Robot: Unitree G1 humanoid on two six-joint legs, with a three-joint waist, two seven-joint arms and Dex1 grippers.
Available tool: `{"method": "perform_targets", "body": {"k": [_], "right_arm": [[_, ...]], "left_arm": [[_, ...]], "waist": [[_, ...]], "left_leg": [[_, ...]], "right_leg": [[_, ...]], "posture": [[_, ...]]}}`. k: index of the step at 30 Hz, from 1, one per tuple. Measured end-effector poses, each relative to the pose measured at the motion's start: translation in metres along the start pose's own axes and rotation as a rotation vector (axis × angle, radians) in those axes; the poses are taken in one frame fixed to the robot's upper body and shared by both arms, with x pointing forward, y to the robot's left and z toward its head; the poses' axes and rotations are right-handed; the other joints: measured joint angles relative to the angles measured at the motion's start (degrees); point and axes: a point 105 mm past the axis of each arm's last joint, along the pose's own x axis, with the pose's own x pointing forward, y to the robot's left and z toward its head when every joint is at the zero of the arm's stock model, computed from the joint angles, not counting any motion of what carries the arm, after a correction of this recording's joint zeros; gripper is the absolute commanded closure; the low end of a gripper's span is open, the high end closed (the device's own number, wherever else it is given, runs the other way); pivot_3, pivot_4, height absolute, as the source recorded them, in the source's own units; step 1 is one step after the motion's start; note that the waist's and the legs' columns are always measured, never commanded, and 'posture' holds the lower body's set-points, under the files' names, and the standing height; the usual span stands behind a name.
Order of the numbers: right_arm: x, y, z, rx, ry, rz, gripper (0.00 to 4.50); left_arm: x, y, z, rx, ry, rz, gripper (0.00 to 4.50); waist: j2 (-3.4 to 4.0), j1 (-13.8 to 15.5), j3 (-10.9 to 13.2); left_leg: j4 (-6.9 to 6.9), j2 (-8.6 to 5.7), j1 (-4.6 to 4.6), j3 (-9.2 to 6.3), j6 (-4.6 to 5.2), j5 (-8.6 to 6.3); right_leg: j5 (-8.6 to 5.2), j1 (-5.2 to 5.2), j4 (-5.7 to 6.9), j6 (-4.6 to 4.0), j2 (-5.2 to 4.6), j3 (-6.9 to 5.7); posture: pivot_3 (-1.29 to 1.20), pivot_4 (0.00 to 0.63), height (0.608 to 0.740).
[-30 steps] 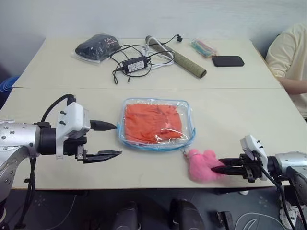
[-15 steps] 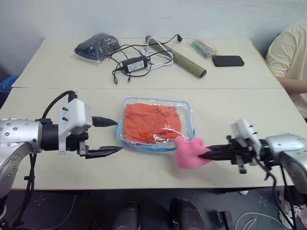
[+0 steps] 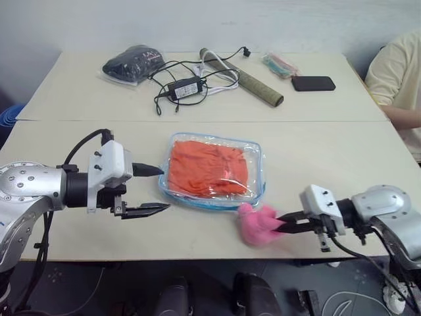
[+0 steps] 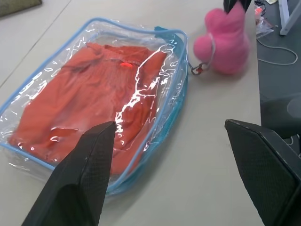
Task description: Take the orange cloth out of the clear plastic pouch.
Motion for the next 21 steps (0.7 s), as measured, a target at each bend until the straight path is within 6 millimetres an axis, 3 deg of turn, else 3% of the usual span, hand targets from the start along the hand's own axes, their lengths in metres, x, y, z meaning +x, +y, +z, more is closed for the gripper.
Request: {"method": "perform_targets", "body": {"k": [4,16,21], "right_arm": [[-0.003,0.007,0.002,0.093,-0.035,0.062,4.47],[0.024,0.034,-0.014,0.236,-0.042,0.205,4.47],[0.048,0.02,0.006,0.224,-0.192,0.155,4.47]], "left_arm": [[0.001,0.0,0.002,0.023,-0.006,-0.006,0.61],[0.007,-0.002,0.004,0.031,-0.02,-0.03,0.61],[0.008,-0.002,0.01,0.043,-0.036,-0.041,0.61]], "waist": [[0.0,-0.03,0.0],[0.0,0.04,0.0],[0.0,-0.23,-0.01]], "left_leg": [[0.01,0.02,0.03,0.01,0.0,0.0],[0.01,0.0,0.01,0.0,0.0,-0.01],[0.0,0.03,0.04,0.02,-0.05,0.01]], "right_leg": [[0.0,-0.01,-0.03,-0.01,0.0,0.03],[0.0,0.0,-0.02,-0.01,-0.02,0.03],[0.0,-0.04,0.02,-0.04,0.03,0.05]], "posture": [[0.0,0.15,0.74],[0.0,0.15,0.74],[0.0,0.15,0.74]]}}
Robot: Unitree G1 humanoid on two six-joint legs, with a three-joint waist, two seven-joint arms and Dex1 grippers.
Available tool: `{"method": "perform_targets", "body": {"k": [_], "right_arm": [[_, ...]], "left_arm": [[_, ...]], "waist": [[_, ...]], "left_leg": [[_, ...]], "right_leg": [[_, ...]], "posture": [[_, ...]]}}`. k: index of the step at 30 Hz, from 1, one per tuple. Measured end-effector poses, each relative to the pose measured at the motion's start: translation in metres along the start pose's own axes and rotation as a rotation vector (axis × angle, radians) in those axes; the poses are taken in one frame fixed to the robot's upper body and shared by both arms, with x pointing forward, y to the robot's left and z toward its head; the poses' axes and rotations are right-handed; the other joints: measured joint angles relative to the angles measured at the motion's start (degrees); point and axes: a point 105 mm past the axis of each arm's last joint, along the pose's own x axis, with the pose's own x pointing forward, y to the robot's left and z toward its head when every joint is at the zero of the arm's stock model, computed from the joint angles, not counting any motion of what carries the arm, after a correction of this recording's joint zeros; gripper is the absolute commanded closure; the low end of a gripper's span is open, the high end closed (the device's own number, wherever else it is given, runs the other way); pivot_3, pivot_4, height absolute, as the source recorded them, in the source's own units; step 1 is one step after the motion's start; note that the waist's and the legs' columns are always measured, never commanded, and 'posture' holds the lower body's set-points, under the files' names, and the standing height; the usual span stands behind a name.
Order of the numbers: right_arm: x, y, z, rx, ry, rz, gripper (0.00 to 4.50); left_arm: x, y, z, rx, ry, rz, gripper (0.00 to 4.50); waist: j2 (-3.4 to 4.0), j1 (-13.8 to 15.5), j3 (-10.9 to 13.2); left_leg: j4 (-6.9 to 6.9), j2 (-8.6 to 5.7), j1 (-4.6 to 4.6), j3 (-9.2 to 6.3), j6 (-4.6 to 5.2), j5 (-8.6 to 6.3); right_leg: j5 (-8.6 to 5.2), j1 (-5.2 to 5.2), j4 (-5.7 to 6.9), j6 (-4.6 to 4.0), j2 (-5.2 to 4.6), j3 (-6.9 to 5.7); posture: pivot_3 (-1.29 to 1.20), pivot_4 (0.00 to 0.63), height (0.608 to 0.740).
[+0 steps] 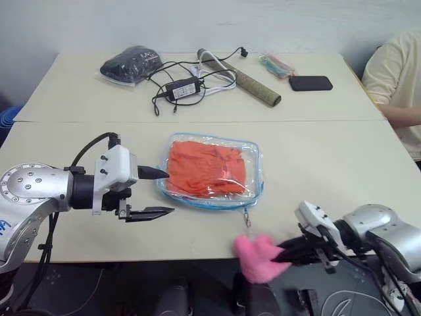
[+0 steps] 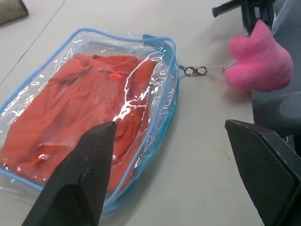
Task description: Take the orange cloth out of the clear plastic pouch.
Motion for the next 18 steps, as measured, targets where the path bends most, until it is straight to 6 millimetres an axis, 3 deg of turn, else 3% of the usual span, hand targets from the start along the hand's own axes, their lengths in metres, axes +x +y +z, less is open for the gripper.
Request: {"method": "perform_targets", "body": {"k": [4,14,18], "right_arm": [[0.023,-0.016,0.013,-0.007,-0.093,-0.052,4.47],[0.058,-0.026,0.026,-0.073,-0.117,-0.056,4.47],[0.064,-0.037,0.031,-0.043,-0.125,-0.089,3.48]], "left_arm": [[0.003,-0.002,-0.001,-0.007,0.002,-0.017,0.61],[0.007,-0.004,-0.002,-0.011,0.006,-0.037,0.61],[0.011,-0.006,-0.002,-0.012,0.003,-0.054,0.61]], "waist": [[0.0,-0.06,0.0],[-0.01,0.08,0.0],[0.0,-0.03,0.0]], "left_leg": [[0.0,-0.03,-0.06,0.0,0.0,0.0],[-0.01,-0.02,-0.05,0.0,0.0,0.0],[-0.02,-0.02,-0.05,0.01,0.0,0.0]], "right_leg": [[0.01,-0.02,0.04,0.01,0.0,-0.01],[0.01,-0.01,0.05,0.01,0.02,-0.03],[0.01,-0.01,0.05,0.01,0.03,-0.02]], "posture": [[0.0,0.15,0.74],[0.0,0.15,0.74],[0.0,0.15,0.74]]}}
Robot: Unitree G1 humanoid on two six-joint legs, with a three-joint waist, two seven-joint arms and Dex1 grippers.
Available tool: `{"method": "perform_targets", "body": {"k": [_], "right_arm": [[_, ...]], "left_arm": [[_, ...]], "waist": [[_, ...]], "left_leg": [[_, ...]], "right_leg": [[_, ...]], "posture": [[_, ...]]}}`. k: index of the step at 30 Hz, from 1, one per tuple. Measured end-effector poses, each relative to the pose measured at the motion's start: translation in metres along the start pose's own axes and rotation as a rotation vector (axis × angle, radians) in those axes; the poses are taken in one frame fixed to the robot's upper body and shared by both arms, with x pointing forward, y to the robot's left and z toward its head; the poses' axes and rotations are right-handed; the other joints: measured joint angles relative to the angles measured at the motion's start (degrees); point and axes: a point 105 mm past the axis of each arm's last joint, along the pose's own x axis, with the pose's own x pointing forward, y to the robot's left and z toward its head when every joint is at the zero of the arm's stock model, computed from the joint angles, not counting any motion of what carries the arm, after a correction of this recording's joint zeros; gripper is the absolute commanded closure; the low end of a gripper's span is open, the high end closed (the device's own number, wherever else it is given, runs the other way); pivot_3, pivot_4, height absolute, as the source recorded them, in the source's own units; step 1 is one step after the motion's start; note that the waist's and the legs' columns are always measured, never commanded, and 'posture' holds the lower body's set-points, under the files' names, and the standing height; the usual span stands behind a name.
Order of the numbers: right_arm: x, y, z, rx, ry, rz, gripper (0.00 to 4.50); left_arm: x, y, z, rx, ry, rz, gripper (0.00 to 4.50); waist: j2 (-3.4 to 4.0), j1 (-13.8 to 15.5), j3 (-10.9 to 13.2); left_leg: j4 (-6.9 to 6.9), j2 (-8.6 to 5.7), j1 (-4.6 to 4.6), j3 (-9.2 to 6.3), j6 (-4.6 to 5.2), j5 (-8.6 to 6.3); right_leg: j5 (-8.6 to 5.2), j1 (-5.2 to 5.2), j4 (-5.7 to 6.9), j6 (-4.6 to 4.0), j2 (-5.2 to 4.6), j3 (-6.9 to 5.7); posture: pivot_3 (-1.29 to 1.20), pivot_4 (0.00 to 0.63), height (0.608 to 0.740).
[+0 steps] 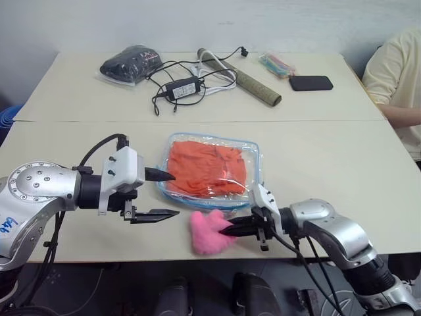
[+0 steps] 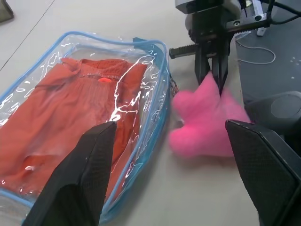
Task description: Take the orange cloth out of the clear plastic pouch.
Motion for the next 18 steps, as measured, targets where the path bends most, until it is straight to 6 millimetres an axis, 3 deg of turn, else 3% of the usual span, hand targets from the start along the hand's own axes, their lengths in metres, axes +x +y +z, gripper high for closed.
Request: {"method": "perform_targets", "body": {"k": [7,11,18], "right_arm": [[-0.007,-0.001,-0.005,0.004,0.047,-0.022,1.33],[-0.031,0.011,-0.013,-0.094,0.142,0.001,1.33],[-0.062,0.007,0.02,-0.149,0.084,-0.11,1.33]], "left_arm": [[0.016,-0.006,-0.005,-0.016,-0.023,-0.038,0.61],[0.026,-0.009,-0.008,-0.012,-0.026,-0.058,0.61],[0.031,-0.007,-0.005,0.025,-0.037,-0.086,0.61]], "waist": [[0.01,0.21,0.01],[-0.02,0.32,-0.01],[-0.04,-0.05,-0.02]], "left_leg": [[-0.01,-0.02,-0.03,-0.01,0.02,-0.01],[0.0,-0.06,-0.05,0.0,0.1,-0.06],[-0.02,0.0,-0.02,0.01,0.08,-0.07]], "right_leg": [[0.0,0.0,-0.03,0.0,-0.02,-0.02],[0.02,0.01,-0.07,0.04,-0.05,-0.01],[0.02,0.01,-0.08,0.02,-0.01,0.0]], "posture": [[0.0,0.15,0.74],[0.0,0.15,0.74],[0.0,0.15,0.74]]}}
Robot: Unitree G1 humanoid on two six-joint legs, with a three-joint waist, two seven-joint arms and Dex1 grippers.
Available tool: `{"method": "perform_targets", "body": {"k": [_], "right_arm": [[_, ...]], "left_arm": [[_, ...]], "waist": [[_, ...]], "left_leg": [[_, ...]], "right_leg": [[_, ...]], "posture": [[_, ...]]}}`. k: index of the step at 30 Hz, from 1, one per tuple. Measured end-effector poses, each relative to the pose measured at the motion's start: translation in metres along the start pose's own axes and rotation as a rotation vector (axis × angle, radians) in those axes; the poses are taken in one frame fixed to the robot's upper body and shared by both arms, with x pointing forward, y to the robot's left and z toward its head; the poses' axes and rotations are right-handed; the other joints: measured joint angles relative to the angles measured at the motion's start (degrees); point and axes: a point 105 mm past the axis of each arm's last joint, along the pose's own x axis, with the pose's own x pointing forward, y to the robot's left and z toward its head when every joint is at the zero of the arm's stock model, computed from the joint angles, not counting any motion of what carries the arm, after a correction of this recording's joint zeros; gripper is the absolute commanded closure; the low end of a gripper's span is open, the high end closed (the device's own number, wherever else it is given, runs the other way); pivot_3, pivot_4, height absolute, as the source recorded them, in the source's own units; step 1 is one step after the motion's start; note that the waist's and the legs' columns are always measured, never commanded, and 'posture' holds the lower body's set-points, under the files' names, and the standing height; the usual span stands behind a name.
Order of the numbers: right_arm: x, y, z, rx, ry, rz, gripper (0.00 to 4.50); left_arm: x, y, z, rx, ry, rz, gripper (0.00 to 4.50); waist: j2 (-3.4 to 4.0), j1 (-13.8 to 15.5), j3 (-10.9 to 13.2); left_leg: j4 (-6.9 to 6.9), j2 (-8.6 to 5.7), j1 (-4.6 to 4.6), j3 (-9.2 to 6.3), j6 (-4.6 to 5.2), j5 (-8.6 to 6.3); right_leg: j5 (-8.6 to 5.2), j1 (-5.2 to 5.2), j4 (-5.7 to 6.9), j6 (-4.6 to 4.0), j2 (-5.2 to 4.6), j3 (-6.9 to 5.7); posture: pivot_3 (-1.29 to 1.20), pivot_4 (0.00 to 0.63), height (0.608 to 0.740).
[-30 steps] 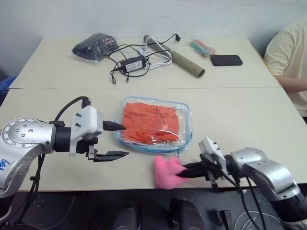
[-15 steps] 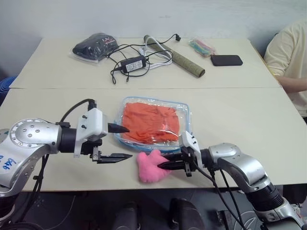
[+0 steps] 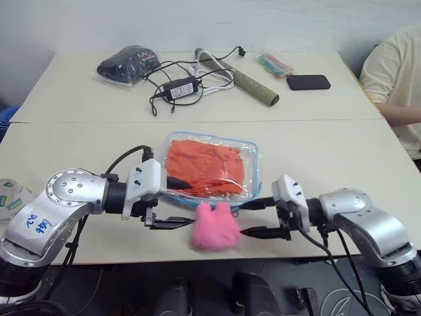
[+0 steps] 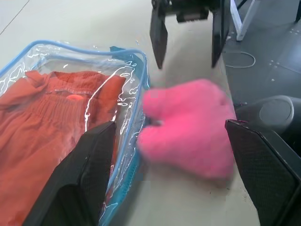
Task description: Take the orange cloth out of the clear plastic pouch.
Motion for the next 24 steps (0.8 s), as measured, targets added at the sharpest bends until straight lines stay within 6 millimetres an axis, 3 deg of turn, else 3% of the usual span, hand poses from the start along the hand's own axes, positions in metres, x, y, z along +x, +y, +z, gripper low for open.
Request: {"method": "perform_targets", "body": {"k": [6,12,16,21,23,24], "right_arm": [[-0.028,-0.008,0.002,-0.065,0.04,-0.103,1.33],[-0.051,-0.035,-0.004,-0.404,0.2,-0.191,1.33],[-0.049,-0.051,-0.001,-0.571,0.245,-0.177,1.33],[-0.03,-0.056,-0.008,-0.667,0.245,-0.115,1.33],[-0.022,-0.056,-0.011,-0.698,0.249,-0.088,1.28],[-0.019,-0.056,-0.013,-0.707,0.251,-0.081,1.48]], "left_arm": [[0.013,-0.001,0.003,-0.01,-0.046,-0.06,0.61],[0.04,-0.023,-0.014,-0.038,-0.026,-0.23,0.61],[0.05,-0.022,-0.039,-0.012,0.058,-0.258,0.61],[0.056,-0.015,-0.052,0.086,0.128,-0.258,0.61],[0.058,-0.015,-0.055,0.117,0.143,-0.266,1.0],[0.058,-0.014,-0.055,0.124,0.144,-0.263,1.2]], "waist": [[-0.01,0.46,0.0],[0.0,0.19,0.0],[0.0,0.03,0.0],[0.0,0.15,0.0],[0.0,0.17,0.0],[0.0,0.18,0.0]], "left_leg": [[0.09,-0.06,0.0,0.01,0.09,-0.03],[0.06,-0.07,0.04,0.15,0.08,-0.03],[0.07,-0.03,0.06,0.13,0.04,-0.01],[0.08,-0.04,0.04,0.13,0.05,-0.01],[0.08,-0.03,0.04,0.13,0.05,-0.01],[0.09,-0.02,0.04,0.12,0.05,0.0]], "right_leg": [[0.04,0.07,-0.04,0.07,-0.06,0.02],[0.04,0.04,-0.07,0.08,0.01,0.09],[0.04,0.04,-0.06,0.07,0.05,0.06],[0.04,0.06,-0.05,0.07,0.01,0.05],[0.04,0.05,-0.04,0.07,0.01,0.05],[0.04,0.06,-0.03,0.07,0.01,0.04]], "posture": [[0.0,0.15,0.74],[0.0,0.15,0.74],[0.0,0.15,0.74],[0.0,0.15,0.74],[0.0,0.15,0.74],[0.0,0.15,0.74]]}}
